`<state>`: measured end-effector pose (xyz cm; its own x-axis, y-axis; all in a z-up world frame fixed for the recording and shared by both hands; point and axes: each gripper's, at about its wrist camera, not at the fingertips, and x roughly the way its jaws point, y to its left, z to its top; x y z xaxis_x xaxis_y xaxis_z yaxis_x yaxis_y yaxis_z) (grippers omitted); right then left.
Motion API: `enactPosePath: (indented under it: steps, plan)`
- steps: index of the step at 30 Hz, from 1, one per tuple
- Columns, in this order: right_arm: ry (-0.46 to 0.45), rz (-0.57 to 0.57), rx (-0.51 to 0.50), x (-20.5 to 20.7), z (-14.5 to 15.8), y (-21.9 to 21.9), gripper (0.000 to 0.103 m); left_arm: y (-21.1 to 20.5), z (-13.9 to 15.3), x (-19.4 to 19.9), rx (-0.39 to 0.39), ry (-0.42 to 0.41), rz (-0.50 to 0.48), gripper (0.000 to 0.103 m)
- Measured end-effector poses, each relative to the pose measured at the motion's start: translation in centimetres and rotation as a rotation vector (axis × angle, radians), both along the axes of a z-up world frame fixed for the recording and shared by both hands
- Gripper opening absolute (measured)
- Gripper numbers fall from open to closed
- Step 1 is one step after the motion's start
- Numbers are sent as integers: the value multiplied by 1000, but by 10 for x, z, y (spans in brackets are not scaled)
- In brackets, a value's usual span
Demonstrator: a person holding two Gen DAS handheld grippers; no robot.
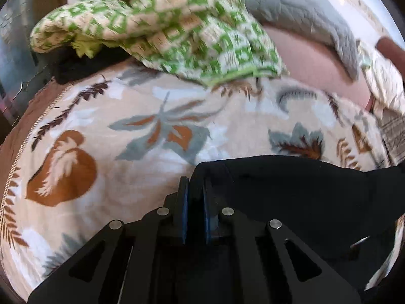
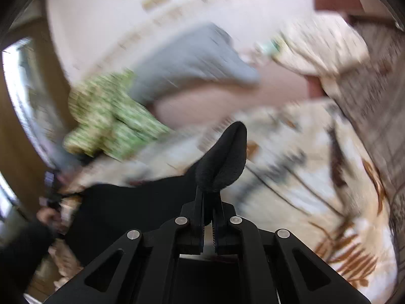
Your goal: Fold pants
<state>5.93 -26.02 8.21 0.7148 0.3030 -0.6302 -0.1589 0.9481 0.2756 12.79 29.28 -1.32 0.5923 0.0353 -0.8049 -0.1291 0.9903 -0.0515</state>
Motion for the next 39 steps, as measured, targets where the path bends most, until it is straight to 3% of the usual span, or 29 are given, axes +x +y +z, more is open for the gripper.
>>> enactPosePath:
  steps: [2,4,5,6,7,9,11,13,14,17,19,21,24,26,27,29,31,33,36,39]
  plan:
    - [132,-18,19,22,-47,-17,4,-8,-13,6,40,49,1,10]
    - [291,-99,-1,30,-94,-35,11,-12,-18,4,75,47,10,13]
    - [348,-134,-5,30,-103,-42,11,-11,-18,3,71,44,12,14]
    - [341,-148,53,28,-99,-50,11,-9,-16,1,63,39,13,14]
    - [273,-167,74,22,-86,-55,14,-5,-13,-1,48,31,17,16]
    - [146,-215,-32,11,-62,-57,30,0,-10,-3,29,19,29,17]
    - [82,-225,-106,5,-50,-52,32,-1,1,-11,54,-19,65,21]
    - [29,-128,-95,1,-41,-38,31,-8,17,-24,146,-97,123,49]
    - [12,-42,-74,-1,-39,-25,31,-11,24,-31,164,-140,134,54]
    - [75,149,-85,4,-48,8,25,-28,41,-56,111,-246,90,56]
    - [169,130,-189,11,-68,19,25,-47,38,-65,33,-241,-32,56]
    - [311,55,-296,21,-96,11,28,-64,18,-66,-8,-155,-127,56]
    - [294,73,-240,18,-94,3,37,-73,-31,-63,4,-6,-168,56]
    - [288,88,-247,15,-93,5,48,-70,-36,-70,-9,-77,-170,58]
    - [286,100,-261,13,-94,9,52,-69,-35,-70,-14,-80,-170,59]
    - [282,152,-289,12,-98,23,75,-65,-33,-69,-27,-74,-155,61]
    - [283,185,-335,11,-100,38,83,-64,-32,-69,-30,-76,-149,64]
    - [284,182,-366,12,-103,44,85,-64,-32,-74,-55,-82,-141,69]
    - [296,166,-331,15,-103,41,87,-65,-32,-78,-116,-96,-156,88]
    - [287,171,-344,14,-104,44,89,-74,-33,-76,-121,-63,-181,101]
